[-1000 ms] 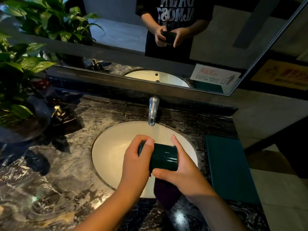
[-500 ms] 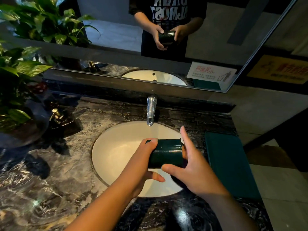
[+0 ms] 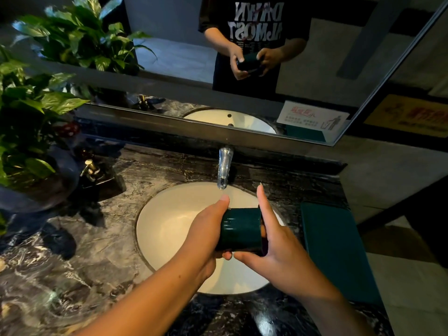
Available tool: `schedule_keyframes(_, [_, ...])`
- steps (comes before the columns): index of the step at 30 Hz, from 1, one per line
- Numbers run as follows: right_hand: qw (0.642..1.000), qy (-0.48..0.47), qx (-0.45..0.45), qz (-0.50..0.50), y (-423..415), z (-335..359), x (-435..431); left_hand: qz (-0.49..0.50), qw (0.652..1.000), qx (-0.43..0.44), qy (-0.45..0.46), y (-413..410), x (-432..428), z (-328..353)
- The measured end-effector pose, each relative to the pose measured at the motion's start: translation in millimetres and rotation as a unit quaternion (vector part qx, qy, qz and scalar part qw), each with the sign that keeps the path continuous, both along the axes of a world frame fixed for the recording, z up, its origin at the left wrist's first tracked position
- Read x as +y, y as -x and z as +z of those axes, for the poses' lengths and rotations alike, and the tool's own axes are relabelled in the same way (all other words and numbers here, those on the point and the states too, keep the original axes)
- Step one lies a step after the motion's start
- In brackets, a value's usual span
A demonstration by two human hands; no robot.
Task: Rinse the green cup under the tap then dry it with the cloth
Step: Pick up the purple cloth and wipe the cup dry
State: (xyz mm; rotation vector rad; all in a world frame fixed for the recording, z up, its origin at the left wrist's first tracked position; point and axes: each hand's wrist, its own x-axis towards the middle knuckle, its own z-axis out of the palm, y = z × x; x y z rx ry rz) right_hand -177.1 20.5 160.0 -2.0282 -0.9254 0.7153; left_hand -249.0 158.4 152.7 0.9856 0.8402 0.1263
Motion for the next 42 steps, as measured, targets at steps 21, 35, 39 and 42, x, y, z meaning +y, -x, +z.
schedule_keyframes(21, [0.855,-0.215,0.463,-0.091,8,-26,-6,-0.094,0.805,-0.261,-0.525,11,17,-27])
schedule_keyframes(35, [0.975,0.069,-0.173,0.117,-9,3,-14,-0.139,0.978,0.074,0.135,0,16,-2])
schedule_keyframes(39, [0.97,0.051,-0.202,0.128,-7,1,-10,-0.101,0.986,0.075,0.108,-3,11,-7])
schedule_keyframes(42, [0.975,0.045,-0.184,0.116,-9,3,-2,-0.059,0.995,0.044,0.064,-4,7,-9])
